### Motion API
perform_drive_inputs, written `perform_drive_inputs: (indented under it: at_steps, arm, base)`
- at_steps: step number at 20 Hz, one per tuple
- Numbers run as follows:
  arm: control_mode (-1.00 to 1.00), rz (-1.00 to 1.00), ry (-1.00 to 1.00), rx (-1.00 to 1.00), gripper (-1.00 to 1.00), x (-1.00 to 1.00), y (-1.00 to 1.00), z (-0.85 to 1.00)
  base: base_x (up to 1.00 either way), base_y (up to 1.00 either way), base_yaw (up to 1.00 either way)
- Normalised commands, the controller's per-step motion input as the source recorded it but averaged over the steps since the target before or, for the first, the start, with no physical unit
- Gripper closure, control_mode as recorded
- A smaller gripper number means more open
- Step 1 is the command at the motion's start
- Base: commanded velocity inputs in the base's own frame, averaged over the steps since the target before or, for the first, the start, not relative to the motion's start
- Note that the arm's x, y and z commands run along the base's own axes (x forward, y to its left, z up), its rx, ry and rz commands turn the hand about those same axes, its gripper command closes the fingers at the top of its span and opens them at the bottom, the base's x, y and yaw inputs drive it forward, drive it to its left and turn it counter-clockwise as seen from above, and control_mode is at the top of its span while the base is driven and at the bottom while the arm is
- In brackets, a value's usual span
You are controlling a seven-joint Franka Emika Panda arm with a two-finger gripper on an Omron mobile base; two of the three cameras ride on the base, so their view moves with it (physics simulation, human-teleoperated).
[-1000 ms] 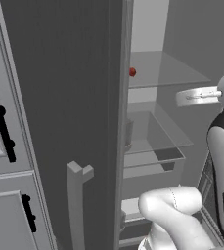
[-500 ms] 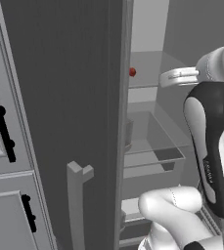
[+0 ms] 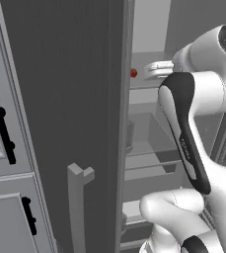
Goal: Take the strawberry from the fridge and place it on top of the pancake, located on the dining counter.
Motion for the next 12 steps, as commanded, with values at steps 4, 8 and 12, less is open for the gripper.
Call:
perform_drive_inputs:
  at_steps: [4,8,12]
  arm:
    - [-1.00,0.00,0.00,0.00,-1.00,0.51,0.02,-0.26]
    - [-1.00,0.00,0.00,0.00,-1.00,0.66,0.05,-0.05]
    - [-1.00,0.00,0.00,0.00,-1.00,0.59,0.00,-0.11]
  base:
    - [0.00,0.00,0.00]
    - [0.00,0.00,0.00]
    - [0.00,0.00,0.00]
